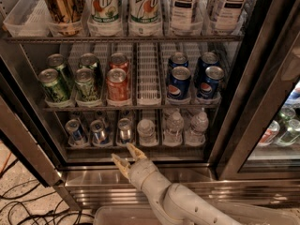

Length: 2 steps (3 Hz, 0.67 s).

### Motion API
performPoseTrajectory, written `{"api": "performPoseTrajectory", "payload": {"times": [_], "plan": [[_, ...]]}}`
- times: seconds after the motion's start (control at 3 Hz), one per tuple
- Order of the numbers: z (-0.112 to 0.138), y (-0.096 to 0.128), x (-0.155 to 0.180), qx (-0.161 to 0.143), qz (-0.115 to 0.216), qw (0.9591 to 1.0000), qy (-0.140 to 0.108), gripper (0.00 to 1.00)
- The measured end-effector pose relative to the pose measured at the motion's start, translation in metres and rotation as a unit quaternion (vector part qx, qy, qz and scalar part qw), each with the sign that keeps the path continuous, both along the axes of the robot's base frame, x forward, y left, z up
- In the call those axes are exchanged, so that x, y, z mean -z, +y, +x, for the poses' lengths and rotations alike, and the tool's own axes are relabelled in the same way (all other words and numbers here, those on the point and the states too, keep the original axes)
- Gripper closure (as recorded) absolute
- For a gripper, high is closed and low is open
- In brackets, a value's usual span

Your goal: Pick redbull can from bottom shelf of fridge

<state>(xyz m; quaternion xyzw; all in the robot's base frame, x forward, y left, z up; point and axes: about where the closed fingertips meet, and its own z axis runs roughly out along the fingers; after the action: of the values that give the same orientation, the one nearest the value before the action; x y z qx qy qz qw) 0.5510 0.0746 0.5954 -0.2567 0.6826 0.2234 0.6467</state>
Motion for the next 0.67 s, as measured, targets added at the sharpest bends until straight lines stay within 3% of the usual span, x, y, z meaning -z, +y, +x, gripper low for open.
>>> {"api": "performPoseTrajectory", "payload": {"times": [0.33,0.67], "plan": [[0.0,0.0,0.0,0.0,0.0,1.0,0.0,0.24],[0.0013,0.0005,0.0014,0.005,0.001,1.0,0.0,0.29]]}}
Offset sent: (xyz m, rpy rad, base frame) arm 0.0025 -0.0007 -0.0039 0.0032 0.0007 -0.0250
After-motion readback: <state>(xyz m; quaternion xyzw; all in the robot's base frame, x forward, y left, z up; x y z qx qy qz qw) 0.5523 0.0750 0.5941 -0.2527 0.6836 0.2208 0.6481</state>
